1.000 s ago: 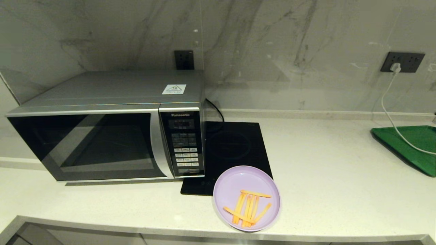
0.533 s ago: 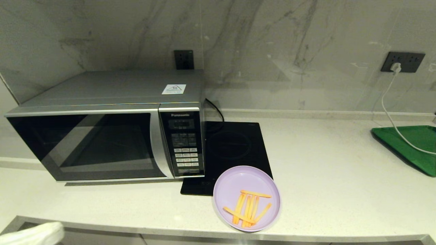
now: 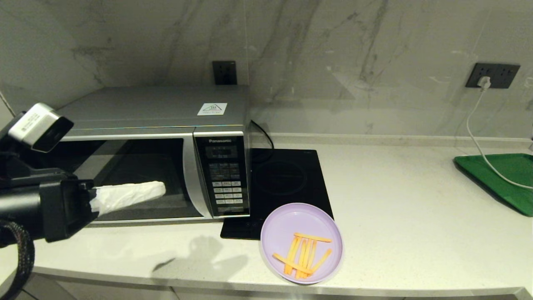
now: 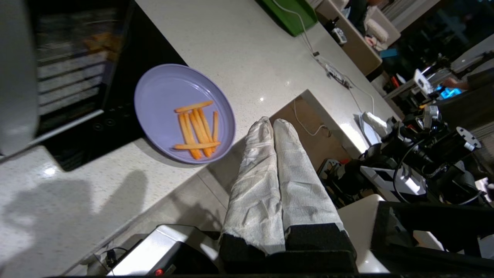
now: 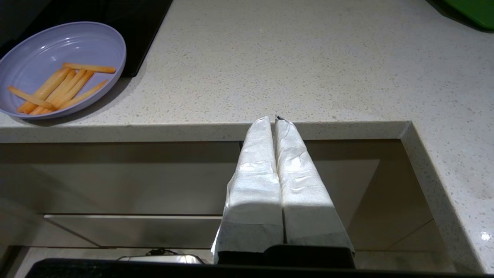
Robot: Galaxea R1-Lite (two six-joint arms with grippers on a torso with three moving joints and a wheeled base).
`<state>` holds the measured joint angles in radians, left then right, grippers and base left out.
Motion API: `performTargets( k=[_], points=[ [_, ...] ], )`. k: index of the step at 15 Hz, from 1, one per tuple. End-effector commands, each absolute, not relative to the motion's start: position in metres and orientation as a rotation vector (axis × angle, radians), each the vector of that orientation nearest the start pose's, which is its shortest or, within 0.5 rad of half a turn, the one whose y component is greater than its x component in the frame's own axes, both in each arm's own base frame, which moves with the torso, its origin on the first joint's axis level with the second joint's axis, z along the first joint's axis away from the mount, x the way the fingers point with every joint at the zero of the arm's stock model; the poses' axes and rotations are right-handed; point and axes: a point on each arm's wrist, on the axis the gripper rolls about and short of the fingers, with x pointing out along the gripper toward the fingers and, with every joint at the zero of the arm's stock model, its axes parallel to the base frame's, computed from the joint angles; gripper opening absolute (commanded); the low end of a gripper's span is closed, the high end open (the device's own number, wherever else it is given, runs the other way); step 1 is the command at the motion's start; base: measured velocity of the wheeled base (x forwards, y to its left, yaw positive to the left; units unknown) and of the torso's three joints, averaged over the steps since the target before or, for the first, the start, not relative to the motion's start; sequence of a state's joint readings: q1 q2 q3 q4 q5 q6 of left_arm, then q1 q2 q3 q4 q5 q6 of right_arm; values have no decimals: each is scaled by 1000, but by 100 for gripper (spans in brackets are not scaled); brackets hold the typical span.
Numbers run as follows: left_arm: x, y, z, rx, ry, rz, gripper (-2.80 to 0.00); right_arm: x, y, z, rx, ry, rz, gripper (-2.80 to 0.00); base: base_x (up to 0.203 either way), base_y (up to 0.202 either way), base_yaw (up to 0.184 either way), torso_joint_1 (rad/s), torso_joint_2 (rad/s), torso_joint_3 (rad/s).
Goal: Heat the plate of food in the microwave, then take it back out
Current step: Open the microwave oven
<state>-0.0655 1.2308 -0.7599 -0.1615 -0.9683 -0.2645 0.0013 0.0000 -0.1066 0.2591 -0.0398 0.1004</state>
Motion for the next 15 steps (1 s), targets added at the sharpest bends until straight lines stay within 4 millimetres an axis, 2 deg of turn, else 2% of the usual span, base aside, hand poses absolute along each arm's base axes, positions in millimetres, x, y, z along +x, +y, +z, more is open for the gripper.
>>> performTargets(
  k=[1, 2, 4, 8, 11, 12, 15],
  points=[
    [211, 7, 222, -447, 455, -995, -280, -33, -1, 78, 98, 153, -46, -280, 0, 0, 0, 0, 0, 0],
    [217, 18, 212, -433, 445, -1000, -280, -33, -1, 78, 98, 154, -46, -280, 0, 0, 0, 0, 0, 0],
    [216, 26, 197, -438, 439, -1008, -280, -33, -1, 78, 98, 154, -46, -280, 0, 0, 0, 0, 0, 0],
    [214, 25, 181, -411, 420, -1018, -280, -33, -1, 78, 98, 154, -46, -280, 0, 0, 0, 0, 0, 0],
    [225, 22, 175, -354, 374, -1049, -280, -33, -1, 78, 98, 153, -46, -280, 0, 0, 0, 0, 0, 0],
    [228, 22, 172, -350, 372, -1053, 0, -33, -1, 78, 98, 153, -46, -280, 0, 0, 0, 0, 0, 0],
    [228, 24, 158, -244, 320, -1059, 0, -33, -1, 78, 98, 154, -46, -280, 0, 0, 0, 0, 0, 0]
  ],
)
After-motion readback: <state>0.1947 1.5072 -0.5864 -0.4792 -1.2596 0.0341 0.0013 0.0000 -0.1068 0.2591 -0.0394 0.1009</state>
